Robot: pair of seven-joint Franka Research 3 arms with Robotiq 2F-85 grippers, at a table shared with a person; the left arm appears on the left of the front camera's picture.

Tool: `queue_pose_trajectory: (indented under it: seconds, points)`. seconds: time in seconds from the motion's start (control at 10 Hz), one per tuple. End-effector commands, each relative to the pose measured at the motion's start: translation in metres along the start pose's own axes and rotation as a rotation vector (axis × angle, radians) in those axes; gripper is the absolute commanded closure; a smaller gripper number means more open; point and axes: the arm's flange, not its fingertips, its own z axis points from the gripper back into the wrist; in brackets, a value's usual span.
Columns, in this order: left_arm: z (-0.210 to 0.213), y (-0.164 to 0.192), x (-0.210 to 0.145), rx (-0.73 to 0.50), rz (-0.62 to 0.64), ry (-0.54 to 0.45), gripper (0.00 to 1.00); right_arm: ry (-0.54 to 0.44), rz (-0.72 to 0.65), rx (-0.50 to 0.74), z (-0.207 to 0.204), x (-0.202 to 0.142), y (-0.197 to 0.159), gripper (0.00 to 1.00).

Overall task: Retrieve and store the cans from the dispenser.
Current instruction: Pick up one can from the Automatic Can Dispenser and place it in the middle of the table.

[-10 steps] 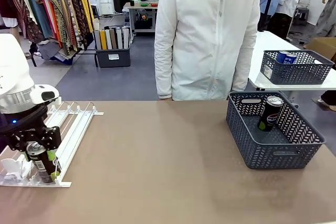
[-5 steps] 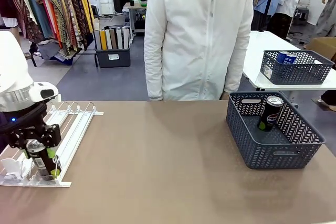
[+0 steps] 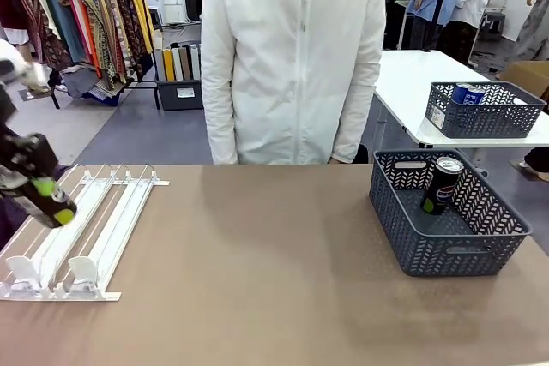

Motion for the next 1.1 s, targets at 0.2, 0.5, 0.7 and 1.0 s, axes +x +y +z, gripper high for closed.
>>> queue_pose_trajectory:
  seconds: [0.2, 0.5, 0.7, 1.0]
  points:
    - [0.011, 0.034, -0.028, -0.045, 0.066, -0.057, 1.0, 0.008, -0.002, 0.004, 0.001, 0.001, 0.004, 0.0]
    - [0.025, 0.01, -0.021, -0.015, 0.02, -0.08, 1.0, 0.008, -0.002, 0.004, 0.001, 0.001, 0.004, 0.0]
    - [0.016, 0.014, -0.027, -0.016, 0.028, -0.065, 1.0, 0.008, -0.002, 0.004, 0.001, 0.001, 0.004, 0.0]
    - [-0.01, -0.079, 0.03, -0.074, -0.171, 0.055, 1.0, 0.008, -0.002, 0.004, 0.001, 0.001, 0.004, 0.0]
